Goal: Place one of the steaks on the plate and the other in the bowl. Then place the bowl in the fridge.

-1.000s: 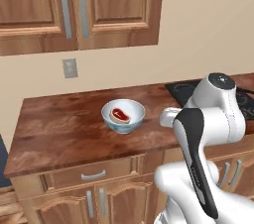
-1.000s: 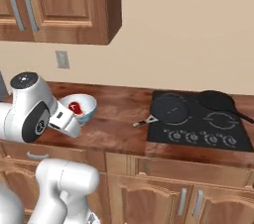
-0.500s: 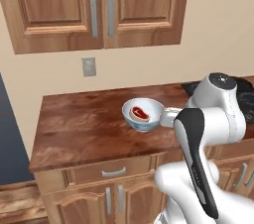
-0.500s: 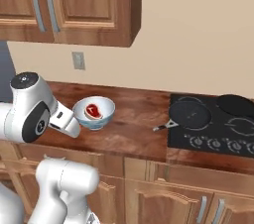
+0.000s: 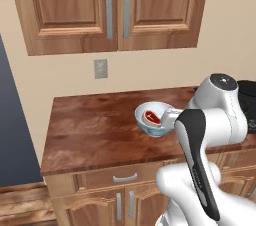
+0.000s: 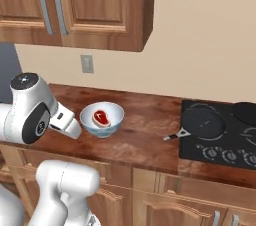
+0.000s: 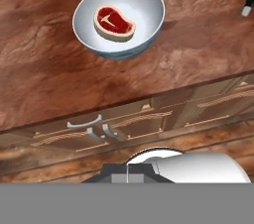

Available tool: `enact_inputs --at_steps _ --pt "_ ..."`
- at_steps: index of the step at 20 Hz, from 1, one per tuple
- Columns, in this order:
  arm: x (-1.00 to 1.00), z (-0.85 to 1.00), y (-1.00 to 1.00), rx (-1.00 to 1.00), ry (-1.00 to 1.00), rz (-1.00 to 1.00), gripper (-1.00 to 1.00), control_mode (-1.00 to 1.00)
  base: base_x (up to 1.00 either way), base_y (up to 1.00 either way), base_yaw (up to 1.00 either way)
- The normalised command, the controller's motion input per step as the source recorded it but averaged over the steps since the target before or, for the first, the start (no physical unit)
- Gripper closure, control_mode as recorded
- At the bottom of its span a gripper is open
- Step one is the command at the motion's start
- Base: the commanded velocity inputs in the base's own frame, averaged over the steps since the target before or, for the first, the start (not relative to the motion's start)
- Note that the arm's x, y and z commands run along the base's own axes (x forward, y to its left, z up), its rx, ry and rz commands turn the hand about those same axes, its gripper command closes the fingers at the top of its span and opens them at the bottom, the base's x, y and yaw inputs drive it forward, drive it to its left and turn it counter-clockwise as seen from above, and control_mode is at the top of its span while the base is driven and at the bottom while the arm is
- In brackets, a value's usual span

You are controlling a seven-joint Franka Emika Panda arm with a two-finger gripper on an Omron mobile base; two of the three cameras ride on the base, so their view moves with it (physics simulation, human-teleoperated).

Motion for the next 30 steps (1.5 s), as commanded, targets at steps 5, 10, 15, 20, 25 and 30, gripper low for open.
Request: enact_inputs --at_steps 5,10,15,20,25,30 --pt "0.00 0.00 0.00 0.00 0.00 0.00 1.00 1.00 0.30 0.16 0.08" --pt "0.03 0.00 0.00 0.00 0.02 0.00 1.00 -1.00 0.14 0.09 0.04" --pt "0.11 0.00 -0.13 0.03 0.10 -0.03 1.00 -1.00 0.00 0.00 0.00" --pt "0.21 0.00 -0.30 0.07 0.08 -0.18 1.00 -1.00 0.00 0.00 0.00" --pt "0.29 0.00 -0.48 0.12 0.07 -0.09 1.00 -1.00 0.00 0.00 0.00" --pt "0.21 0.00 -0.35 0.09 0.06 0.00 1.00 -1.00 0.00 0.00 0.00"
